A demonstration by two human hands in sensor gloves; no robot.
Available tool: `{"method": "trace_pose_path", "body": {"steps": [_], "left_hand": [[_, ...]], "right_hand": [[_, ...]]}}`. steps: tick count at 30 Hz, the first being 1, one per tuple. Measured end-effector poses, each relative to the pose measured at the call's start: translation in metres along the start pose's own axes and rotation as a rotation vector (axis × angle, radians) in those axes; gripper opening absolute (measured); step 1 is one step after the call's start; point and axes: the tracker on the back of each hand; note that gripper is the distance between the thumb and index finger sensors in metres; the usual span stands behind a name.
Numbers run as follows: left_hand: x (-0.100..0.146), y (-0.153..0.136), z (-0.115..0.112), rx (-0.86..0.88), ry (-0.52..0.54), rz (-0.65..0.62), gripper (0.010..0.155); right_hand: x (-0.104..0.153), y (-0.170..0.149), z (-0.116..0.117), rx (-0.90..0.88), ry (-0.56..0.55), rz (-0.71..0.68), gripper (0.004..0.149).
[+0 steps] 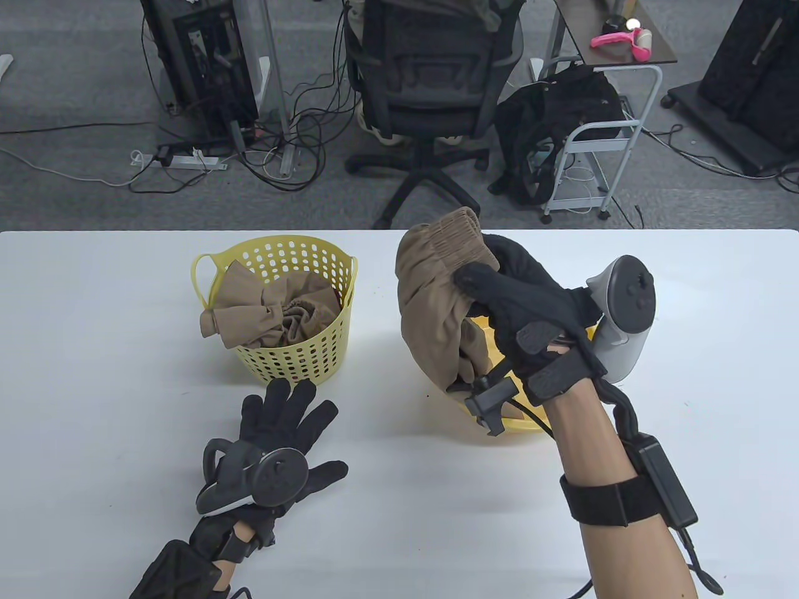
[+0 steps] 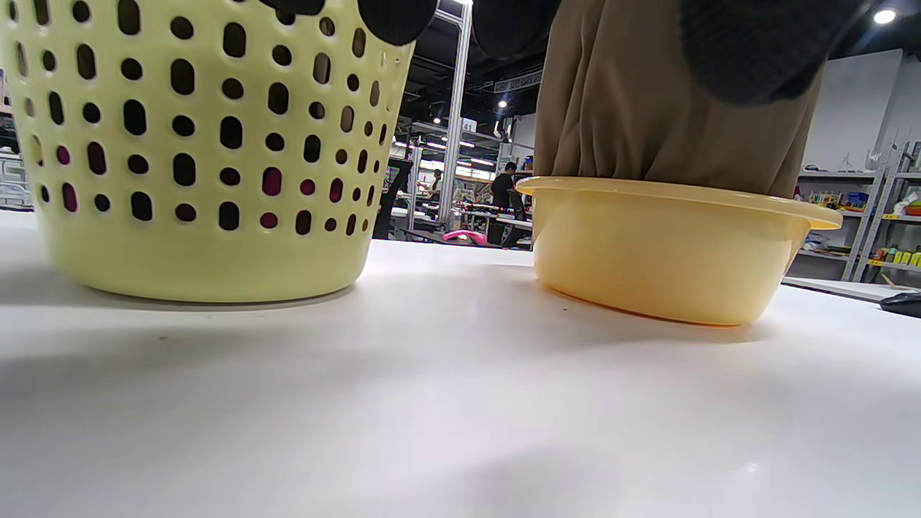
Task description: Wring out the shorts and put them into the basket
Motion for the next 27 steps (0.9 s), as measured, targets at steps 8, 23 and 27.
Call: {"method": "trace_pose_path", "body": {"steps": [8,23,27], "left_hand": [[0.001,0.000,0.000,0.001,0.013,-0.001,0.086],[0.003,-0.005,0.004,0.027,0.050,0.012,0.087],[0.003,-0.005,0.003,0.032,0.046,0.009,0.087]], "right_hand": [[-0.005,0.007,0.026,-0.080,0.048,-0.027,0.067],[-0.009,0.012,0.051,-0.124,0.102,-0.041,0.068],[-0.009,0.012,0.050,-0.119,0.100,-0.039,0.068]]}}
Point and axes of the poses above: the tracker on the back of each hand, its own y axis roughly to the thumb side, its own x axis roughly from the fingertips to the wrist, z = x × y, and after that the axes turned 2 degrees about z, right-handed
